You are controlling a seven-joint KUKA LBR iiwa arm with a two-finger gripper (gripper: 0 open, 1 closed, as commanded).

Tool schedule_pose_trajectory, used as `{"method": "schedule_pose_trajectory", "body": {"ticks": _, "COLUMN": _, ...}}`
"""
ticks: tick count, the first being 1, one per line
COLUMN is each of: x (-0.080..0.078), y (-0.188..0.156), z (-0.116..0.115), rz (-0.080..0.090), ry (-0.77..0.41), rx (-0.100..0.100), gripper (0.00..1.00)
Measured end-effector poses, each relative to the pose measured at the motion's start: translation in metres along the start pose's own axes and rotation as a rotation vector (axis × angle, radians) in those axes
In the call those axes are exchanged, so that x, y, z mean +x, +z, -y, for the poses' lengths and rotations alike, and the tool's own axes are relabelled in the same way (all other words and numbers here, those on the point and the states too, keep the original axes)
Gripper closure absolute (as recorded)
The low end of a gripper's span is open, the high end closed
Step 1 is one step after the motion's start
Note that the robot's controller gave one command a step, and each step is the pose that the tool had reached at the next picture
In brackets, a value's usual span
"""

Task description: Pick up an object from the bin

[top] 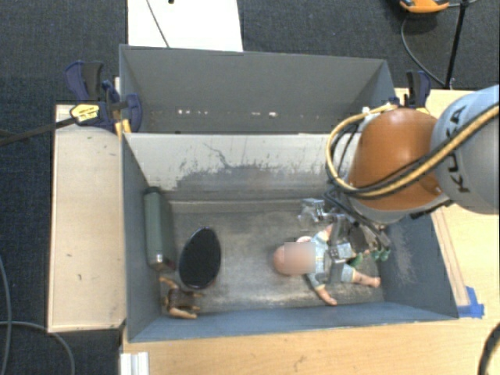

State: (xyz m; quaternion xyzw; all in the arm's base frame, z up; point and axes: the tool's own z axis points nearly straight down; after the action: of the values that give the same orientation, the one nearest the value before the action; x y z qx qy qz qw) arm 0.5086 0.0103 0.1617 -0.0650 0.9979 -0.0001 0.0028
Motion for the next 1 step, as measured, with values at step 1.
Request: {"method": "schedule_pose_trajectory", "body": {"ticks": 1, "x": -0.0275, "y": 0.0869, "z": 0.0104, "rz": -0.001, "ry": -0.166, "rx": 0.0, "gripper": 0.0}}
